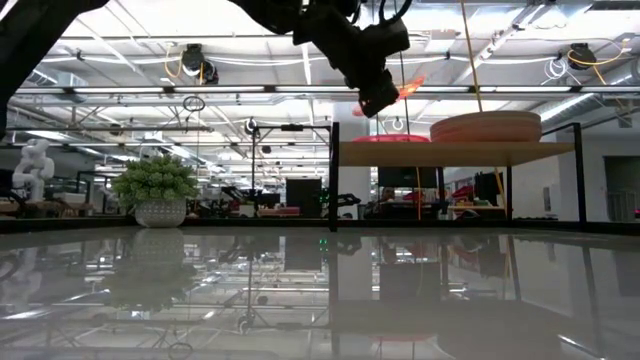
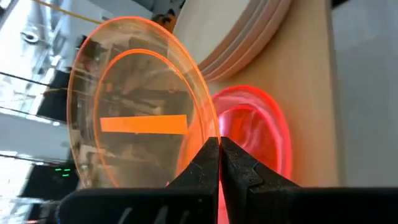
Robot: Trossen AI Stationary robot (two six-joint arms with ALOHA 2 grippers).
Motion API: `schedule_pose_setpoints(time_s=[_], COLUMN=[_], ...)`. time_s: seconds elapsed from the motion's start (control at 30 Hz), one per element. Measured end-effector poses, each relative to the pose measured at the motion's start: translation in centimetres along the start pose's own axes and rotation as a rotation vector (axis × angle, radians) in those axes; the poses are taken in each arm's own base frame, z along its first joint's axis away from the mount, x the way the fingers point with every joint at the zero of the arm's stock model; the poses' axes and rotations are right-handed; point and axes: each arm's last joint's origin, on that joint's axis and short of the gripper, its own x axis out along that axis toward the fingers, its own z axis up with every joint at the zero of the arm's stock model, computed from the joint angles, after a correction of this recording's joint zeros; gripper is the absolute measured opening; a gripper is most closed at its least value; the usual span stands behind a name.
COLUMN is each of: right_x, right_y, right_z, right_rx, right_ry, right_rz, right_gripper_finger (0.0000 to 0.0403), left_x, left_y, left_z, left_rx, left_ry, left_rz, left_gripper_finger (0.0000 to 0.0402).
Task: Place and stack plates onto a shelf
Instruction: Stack the orange plate on top of the pink plate on the shelf
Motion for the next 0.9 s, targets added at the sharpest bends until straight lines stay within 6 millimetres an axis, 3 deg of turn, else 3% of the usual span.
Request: schedule_pose_setpoints(time_s=[0.7,0.9], right_x=[0.0,0.0], right_y=[0.0,0.0], right_z=[0.0,0.0], right_rx=[-0.001,-0.001], right_ry=[-0.002,-0.002], right_rz=[0.005,0.005], right_gripper_finger=[0.0155,0.0155], left_x=[1.1,1.2], left_y=[0.0,0.0], left_z=[-2.3,-2.5], left_rx=[-0.001,0.007], left_ry=[0.004,0.007], left_rz=[-0.208,-0.233], left_gripper_finger=[0.0004,0.0038])
